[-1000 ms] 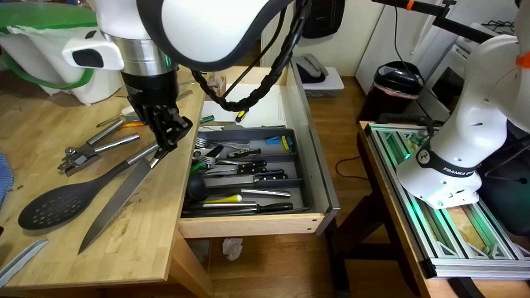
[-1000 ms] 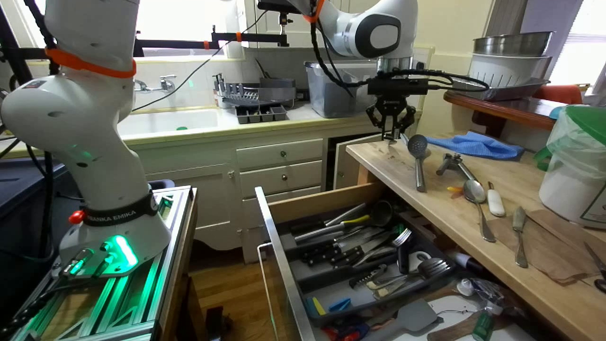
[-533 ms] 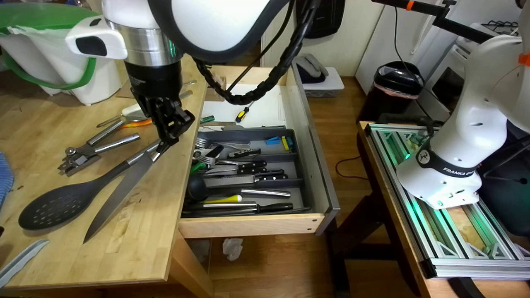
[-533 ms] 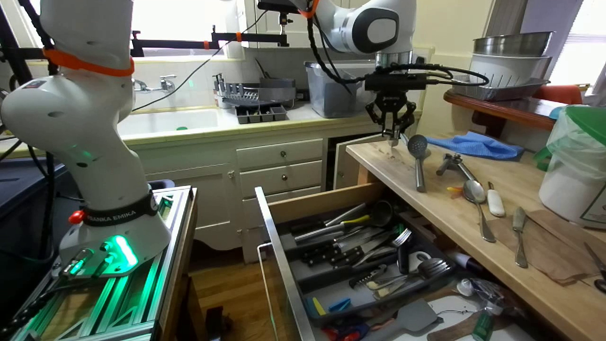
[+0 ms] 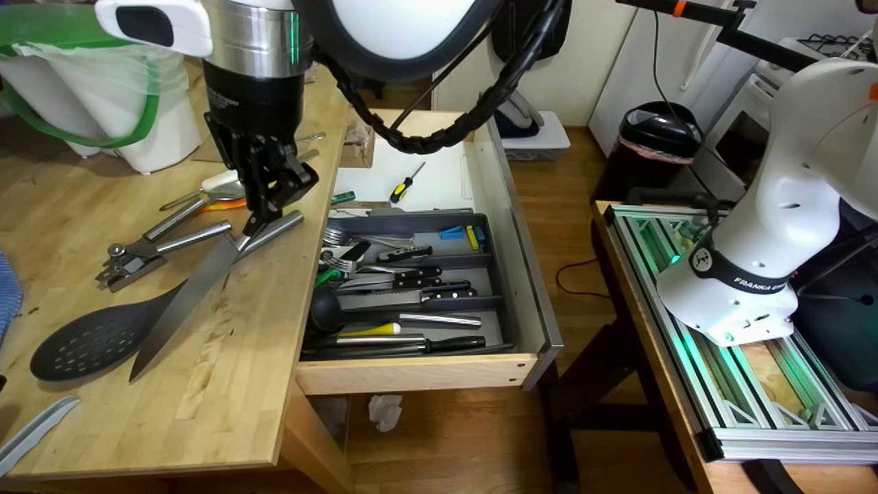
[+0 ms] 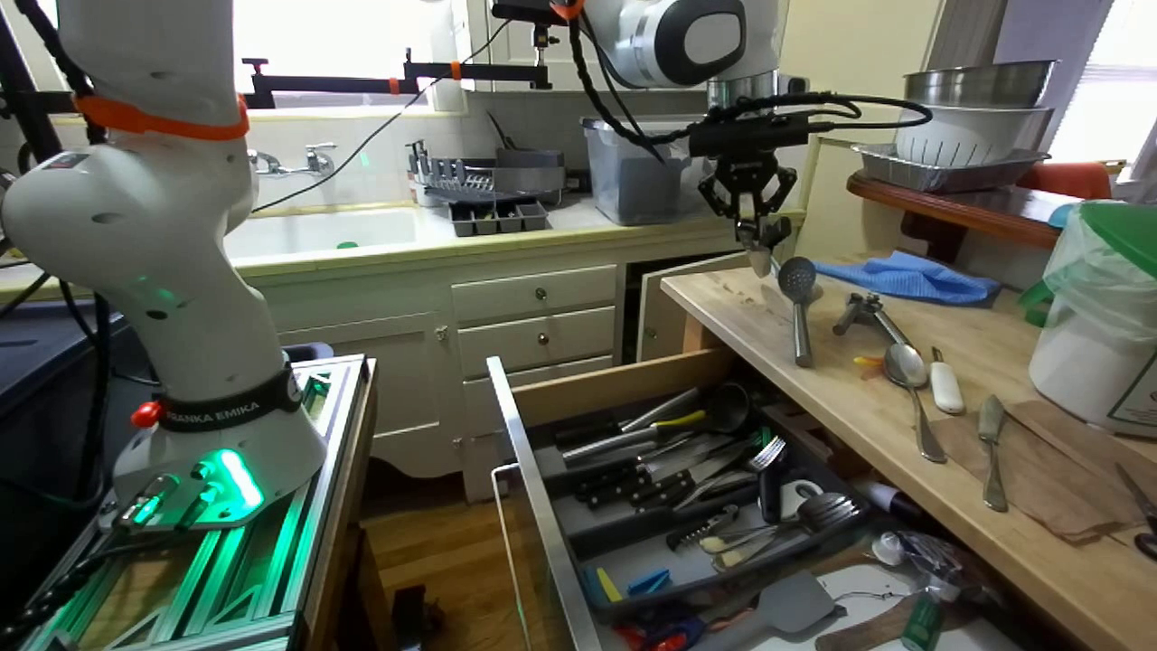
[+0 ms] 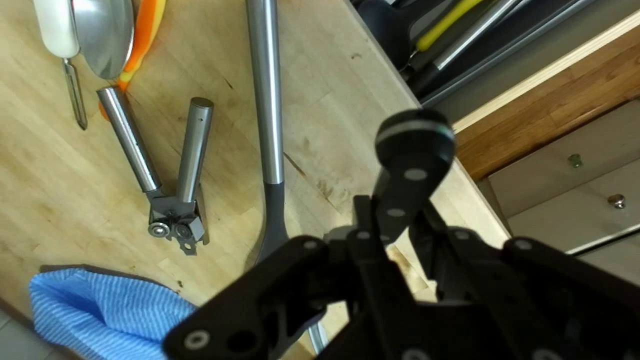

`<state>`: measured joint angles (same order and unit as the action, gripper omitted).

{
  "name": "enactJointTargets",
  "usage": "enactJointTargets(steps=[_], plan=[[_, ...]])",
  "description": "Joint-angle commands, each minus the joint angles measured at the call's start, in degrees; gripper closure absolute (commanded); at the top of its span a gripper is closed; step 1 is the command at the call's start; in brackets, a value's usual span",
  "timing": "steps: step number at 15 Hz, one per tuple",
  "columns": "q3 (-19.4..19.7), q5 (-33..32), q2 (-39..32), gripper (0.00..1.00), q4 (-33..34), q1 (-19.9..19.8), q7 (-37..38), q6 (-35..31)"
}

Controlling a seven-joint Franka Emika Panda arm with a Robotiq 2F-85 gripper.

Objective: Put the knife inside the drawer

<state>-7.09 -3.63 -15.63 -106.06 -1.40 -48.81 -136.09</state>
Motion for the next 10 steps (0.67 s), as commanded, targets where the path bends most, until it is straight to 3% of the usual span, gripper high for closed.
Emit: enactJointTargets(steps=[1,10], plan=[[0.8,-1.0,3.2,0.94,-3.8,0.8,2.2,-2.3],[1.5,-1.3,10.6,0.94,-12.2,1.0,6.5,-6.6]])
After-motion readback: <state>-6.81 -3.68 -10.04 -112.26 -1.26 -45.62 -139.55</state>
